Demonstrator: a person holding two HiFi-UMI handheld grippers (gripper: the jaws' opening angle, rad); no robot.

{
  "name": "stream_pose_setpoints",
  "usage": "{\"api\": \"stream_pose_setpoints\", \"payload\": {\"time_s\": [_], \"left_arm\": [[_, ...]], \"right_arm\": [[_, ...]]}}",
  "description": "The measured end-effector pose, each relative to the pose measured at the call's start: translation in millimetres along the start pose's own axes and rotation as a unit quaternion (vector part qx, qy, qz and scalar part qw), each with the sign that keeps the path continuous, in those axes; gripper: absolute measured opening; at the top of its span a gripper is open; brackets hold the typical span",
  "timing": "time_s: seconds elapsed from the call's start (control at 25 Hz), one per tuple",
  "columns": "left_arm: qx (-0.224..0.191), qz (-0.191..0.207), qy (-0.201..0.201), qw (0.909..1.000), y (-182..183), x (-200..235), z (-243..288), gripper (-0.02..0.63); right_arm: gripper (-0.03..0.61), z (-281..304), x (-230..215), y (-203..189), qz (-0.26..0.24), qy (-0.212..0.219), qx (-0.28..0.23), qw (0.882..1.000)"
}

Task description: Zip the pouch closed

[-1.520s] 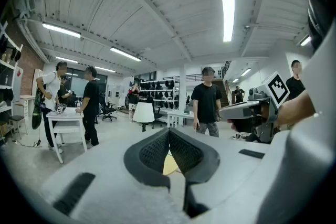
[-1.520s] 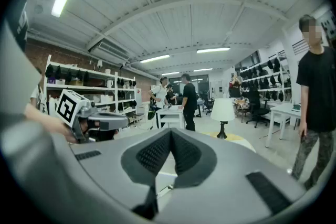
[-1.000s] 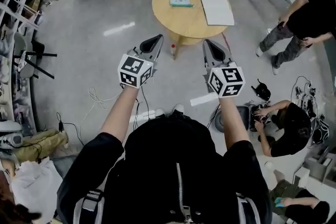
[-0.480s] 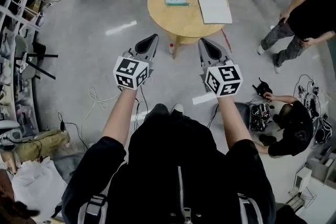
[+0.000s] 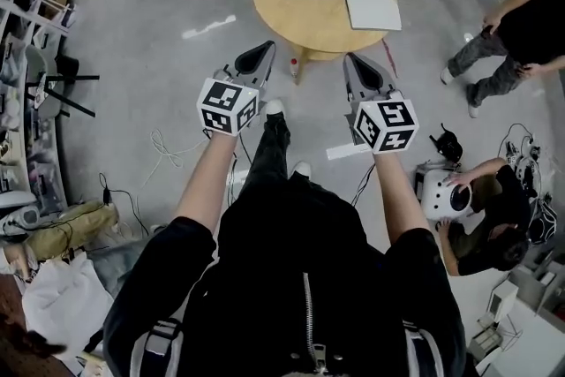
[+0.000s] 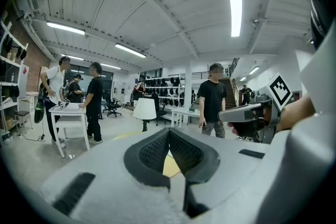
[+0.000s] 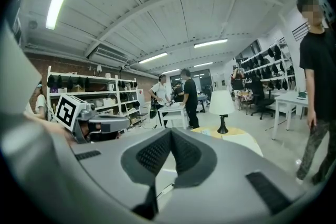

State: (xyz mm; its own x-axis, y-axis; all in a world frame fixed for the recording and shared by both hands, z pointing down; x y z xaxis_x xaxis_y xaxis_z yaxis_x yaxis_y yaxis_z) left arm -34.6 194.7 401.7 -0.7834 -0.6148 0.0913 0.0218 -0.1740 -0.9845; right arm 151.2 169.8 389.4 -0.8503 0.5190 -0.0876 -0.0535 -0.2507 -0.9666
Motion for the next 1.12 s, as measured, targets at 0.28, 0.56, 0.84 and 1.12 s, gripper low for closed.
{"api": "stream_pose_setpoints", "payload": {"time_s": [0.28,0.56,0.84,1.12], "left_arm": [[0.004,-0.008,-0.011,0.9999,-6.0,71.1,41.6,0.008],[0.009,0.001,-0.04,0.9992,9.7,169.7,107.9,0.008],[0.018,0.008,-0.07,0.9974,27.9,259.8,151.8,0.008],[0.019,0.001,-0.096,0.9952,26.9,295.1,182.6,0.008]], "right_arm": [[0.005,71.1,-8.5,6.5,-0.003,-0.008,0.007,1.0],[0.005,181.7,-30.5,31.3,-0.006,-0.03,0.015,0.999],[0.005,270.5,-40.5,54.0,0.001,-0.058,0.021,0.998],[0.005,309.2,-58.0,51.0,0.008,-0.091,0.029,0.995]]}}
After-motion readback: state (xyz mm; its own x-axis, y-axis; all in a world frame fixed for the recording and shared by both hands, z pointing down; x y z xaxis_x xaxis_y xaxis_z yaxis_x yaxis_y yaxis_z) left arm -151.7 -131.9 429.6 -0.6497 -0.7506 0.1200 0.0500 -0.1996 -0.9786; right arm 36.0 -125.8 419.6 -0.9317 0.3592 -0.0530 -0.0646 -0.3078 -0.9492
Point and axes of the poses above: the fingertips, and each gripper's own axes: z forward along the fingers, x to its left, y out of its top, the point moved 3 cm from there along -z, backward along the fingers, and after that the axes turned 15 degrees about -y, right-handed, at the moved point
